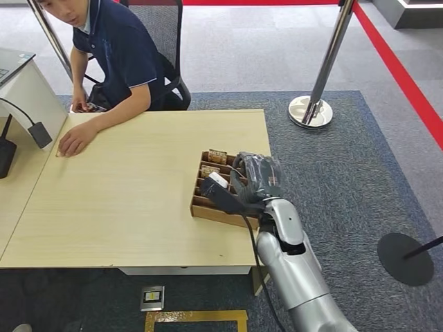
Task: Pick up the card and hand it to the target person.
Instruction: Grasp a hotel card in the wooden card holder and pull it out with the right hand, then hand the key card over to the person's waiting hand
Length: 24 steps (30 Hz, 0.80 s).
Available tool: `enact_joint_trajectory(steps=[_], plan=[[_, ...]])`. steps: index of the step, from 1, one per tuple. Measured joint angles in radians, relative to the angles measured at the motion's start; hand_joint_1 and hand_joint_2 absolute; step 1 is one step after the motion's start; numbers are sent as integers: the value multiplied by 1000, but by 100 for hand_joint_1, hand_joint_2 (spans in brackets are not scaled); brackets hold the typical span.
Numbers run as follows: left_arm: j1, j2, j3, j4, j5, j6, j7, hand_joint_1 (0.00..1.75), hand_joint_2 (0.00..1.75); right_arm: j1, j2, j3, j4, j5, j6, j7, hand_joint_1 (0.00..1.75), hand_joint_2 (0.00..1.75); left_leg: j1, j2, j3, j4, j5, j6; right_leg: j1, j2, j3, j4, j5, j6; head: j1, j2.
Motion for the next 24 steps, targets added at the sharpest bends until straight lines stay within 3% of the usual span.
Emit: enact_joint_trajectory(steps=[8, 13, 24], plan=[[-1, -2, 5, 0, -6, -2, -7, 0, 0, 39, -19, 58, -183, -31, 36, -23, 175, 175, 0, 0, 0, 0, 0, 0, 0, 0, 0, 0, 0, 0, 0, 0], [-4, -4, 10, 0, -13, -13, -22, 0, 0, 3, -23, 121, -224, -70, 71, -37, 175, 175, 0, 0, 0, 0, 0, 0, 0, 0, 0, 0, 0, 0, 0, 0], [-13, -12, 11, 0, -37, -21, 9, 0, 0, -247, 56, 200, 56, -78, -60, -42, 175, 175, 0, 0, 0, 0, 1, -1, 0, 0, 0, 2, 0, 0, 0, 0]])
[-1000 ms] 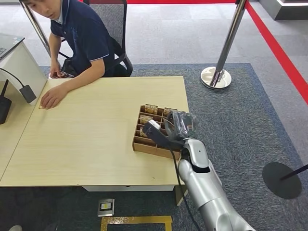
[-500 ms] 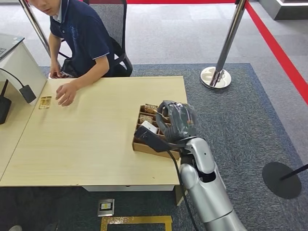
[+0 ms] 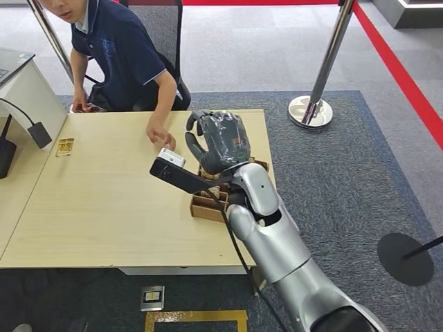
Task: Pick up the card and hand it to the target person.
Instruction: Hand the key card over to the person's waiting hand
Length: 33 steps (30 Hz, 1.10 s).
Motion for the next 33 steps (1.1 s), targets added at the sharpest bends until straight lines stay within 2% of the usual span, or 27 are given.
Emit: enact_joint_trajectory(steps=[3, 7, 12, 18, 24, 33], plan=[[-1, -1, 0, 0, -8, 0, 10, 0, 0, -53, 32, 22, 91, -25, -19, -5, 175, 175, 0, 0, 0, 0, 0, 0, 0, 0, 0, 0, 0, 0, 0, 0], [-2, -2, 0, 0, -19, 0, 11, 0, 0, -92, 55, 83, 166, -131, -14, 14, 175, 175, 0, 0, -1, 0, 0, 0, 0, 0, -1, 0, 0, 0, 0, 0], [-2, -3, 0, 0, -21, 4, 8, 0, 0, -119, 64, 176, 233, -239, -25, 29, 175, 175, 0, 0, -1, 0, 0, 0, 0, 0, -1, 0, 0, 0, 0, 0], [0, -10, 3, 1, -23, 13, 21, 0, 0, -145, 66, 233, 308, -269, -31, 41, 175, 175, 0, 0, -1, 0, 0, 0, 0, 0, -1, 0, 0, 0, 0, 0], [0, -17, 3, 3, -28, 14, 41, 0, 0, -152, 67, 271, 342, -306, -20, 58, 175, 175, 0, 0, -1, 0, 0, 0, 0, 0, -1, 0, 0, 0, 0, 0], [-1, -24, 8, 4, -23, 22, 45, 0, 0, -182, 69, 394, 346, -416, 4, 98, 175, 175, 0, 0, -1, 0, 0, 0, 0, 0, -1, 0, 0, 0, 0, 0]])
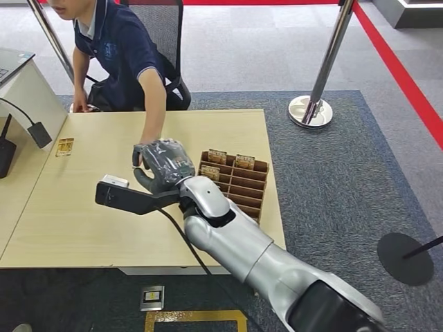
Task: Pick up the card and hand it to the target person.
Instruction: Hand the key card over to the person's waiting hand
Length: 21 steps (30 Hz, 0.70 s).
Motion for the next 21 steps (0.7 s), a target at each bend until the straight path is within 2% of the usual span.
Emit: enact_joint_trajectory(steps=[13, 14, 17, 18, 21], plan=[[0, -3, 16, 0, 7, 9, -2, 0, 0, -54, 1, 137, 33, -142, -33, 12, 175, 175, 0, 0, 0, 0, 0, 0, 0, 0, 0, 0, 0, 0, 0, 0], [0, -3, 17, 0, 7, 9, -5, 0, 0, -56, 1, 144, 36, -147, -36, 14, 147, 175, 0, 0, 0, 0, 0, 0, 0, 0, 0, 0, 0, 0, 0, 0], [0, -3, 18, 0, 6, 9, -6, 0, 0, -64, 1, 162, 45, -162, -41, 16, 16, 175, 0, 0, 0, 0, 0, 0, 0, 0, 0, 0, 0, 0, 0, 0], [0, -3, 18, 0, 4, 9, -6, 0, 0, -66, 1, 166, 48, -171, -42, 15, 0, 175, 0, 0, 0, 0, 0, 0, 0, 0, 0, 0, 0, 0, 0, 0], [0, -2, 19, 0, 1, 9, -9, 0, 0, -69, 1, 171, 54, -222, -36, -2, 0, 175, 0, 0, 0, 0, 0, 0, 0, 0, 0, 0, 0, 0, 0, 0]])
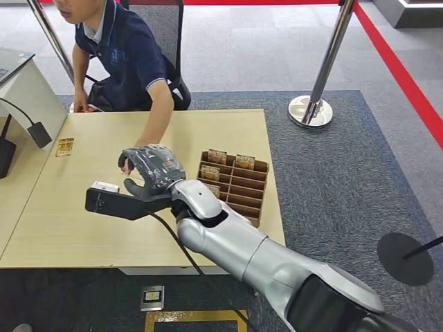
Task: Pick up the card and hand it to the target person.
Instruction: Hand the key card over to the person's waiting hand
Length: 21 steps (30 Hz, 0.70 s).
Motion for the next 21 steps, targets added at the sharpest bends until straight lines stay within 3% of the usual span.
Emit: enact_joint_trajectory(steps=[3, 7, 11, 16, 21], plan=[[0, 1, 3, 0, 2, 1, 0, 0, 0, 1, 0, -9, 1, -95, 25, -58, 0, 175, 0, 0, 0, 0, 0, 0, 0, 0, 0, 0, 0, 0, 0, 0], [0, 1, 13, 0, 16, 7, 5, 0, 0, 12, -1, -85, -4, -241, 71, -218, 0, 175, 0, 0, 0, 0, 0, 0, 0, 0, 0, 0, 0, 0, 0, 0], [0, 1, 25, 0, 20, 9, 5, 0, 0, 75, -25, -219, -91, -237, 121, -313, 0, 175, 0, 0, 0, 0, 0, 0, 0, 0, 0, -1, 0, 0, 0, 0], [1, -1, 38, 0, 25, 9, 1, 0, 0, 272, -109, -428, -378, -155, 210, -337, 0, 175, 0, -1, -1, 0, -1, 1, 0, 0, 0, -2, 0, 0, 0, 0], [6, -2, 49, 1, 21, 9, -9, 0, 0, 581, -209, -640, -754, -154, 254, -376, 0, 175, 0, -2, -2, 0, -3, 2, 0, 0, -1, -4, -1, 2, 0, 0]])
